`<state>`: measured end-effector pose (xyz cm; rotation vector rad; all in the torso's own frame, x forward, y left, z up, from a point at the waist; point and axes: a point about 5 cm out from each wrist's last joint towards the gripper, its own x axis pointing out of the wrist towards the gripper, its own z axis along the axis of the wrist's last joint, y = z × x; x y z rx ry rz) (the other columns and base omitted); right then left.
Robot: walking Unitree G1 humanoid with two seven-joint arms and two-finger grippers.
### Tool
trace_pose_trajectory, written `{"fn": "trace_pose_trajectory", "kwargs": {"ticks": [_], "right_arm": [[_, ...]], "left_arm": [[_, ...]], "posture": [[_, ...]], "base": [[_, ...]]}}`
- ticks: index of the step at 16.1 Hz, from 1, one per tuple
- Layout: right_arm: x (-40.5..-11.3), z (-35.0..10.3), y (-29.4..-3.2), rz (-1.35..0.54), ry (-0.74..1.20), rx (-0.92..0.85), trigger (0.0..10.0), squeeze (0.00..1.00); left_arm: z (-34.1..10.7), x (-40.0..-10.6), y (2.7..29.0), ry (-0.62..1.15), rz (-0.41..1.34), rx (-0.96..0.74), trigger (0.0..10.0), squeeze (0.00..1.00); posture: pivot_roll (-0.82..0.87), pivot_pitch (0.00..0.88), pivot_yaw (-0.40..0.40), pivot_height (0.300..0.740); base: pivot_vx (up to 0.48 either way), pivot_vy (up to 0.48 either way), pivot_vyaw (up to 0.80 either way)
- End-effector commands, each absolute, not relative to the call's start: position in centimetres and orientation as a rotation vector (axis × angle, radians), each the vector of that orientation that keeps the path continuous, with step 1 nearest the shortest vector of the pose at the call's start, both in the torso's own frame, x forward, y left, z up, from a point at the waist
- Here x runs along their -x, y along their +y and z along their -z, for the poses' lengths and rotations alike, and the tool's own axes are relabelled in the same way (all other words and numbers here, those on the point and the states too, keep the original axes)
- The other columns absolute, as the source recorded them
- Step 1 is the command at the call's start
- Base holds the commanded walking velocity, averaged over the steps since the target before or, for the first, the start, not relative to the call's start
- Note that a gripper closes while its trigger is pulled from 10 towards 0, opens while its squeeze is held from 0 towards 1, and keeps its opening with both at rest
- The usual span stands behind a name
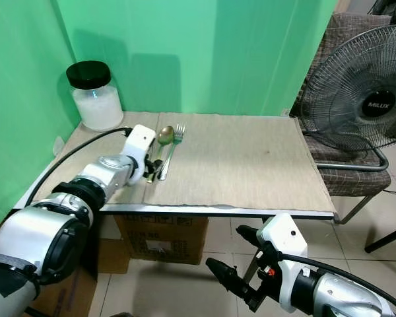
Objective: Setting the table
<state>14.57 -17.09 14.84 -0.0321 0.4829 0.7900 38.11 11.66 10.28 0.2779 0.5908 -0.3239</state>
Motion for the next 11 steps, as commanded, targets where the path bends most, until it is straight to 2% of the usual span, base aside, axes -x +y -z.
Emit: {"fn": "trace_pose_trajectory", "kwargs": {"ticks": [1, 2, 3, 4, 5, 11], "right_arm": [[-14.47, -15.24, -17.24, -0.796, 0.478, 0.047, 10.0, 0.0], [-14.52, -15.2, -17.22, -0.798, 0.477, 0.048, 10.0, 0.0], [-14.55, -15.2, -17.23, -0.798, 0.477, 0.048, 10.0, 0.0], [-14.64, -15.18, -17.24, -0.801, 0.477, 0.051, 10.0, 0.0], [-14.66, -15.17, -17.24, -0.803, 0.477, 0.052, 10.0, 0.0], [-14.67, -15.17, -17.29, -0.806, 0.48, 0.055, 10.0, 0.0]], "left_arm": [[-10.52, -38.26, 12.02, 0.593, 0.299, -0.268, 8.1, 0.0], [-10.52, -38.27, 12.17, 0.593, 0.294, -0.266, 7.1, 0.0], [-10.5, -38.26, 12.18, 0.593, 0.294, -0.265, 3.9, 0.0], [-10.44, -38.23, 12.2, 0.596, 0.296, -0.267, 2.6, 0.0], [-10.38, -38.19, 12.23, 0.598, 0.298, -0.269, 0.0, 0.0], [-9.68, -37.76, 12.01, 0.627, 0.338, -0.274, 0.0, 0.0]], "posture": [[-0.29, 0.0, 0.014, 0.74], [-0.29, 0.0, 0.014, 0.74], [-0.29, 0.0, 0.013, 0.74], [-0.29, 0.0, 0.013, 0.74], [-0.28, 0.0, 0.011, 0.74], [-0.29, 0.0, 0.011, 0.74]], "base": [[0.0, 0.0, 0.0], [0.0, 0.0, 0.0], [0.0, 0.0, 0.0], [0.0, 0.0, 0.0], [0.0, 0.0, 0.0], [0.0, 0.0, 0.0]]}}
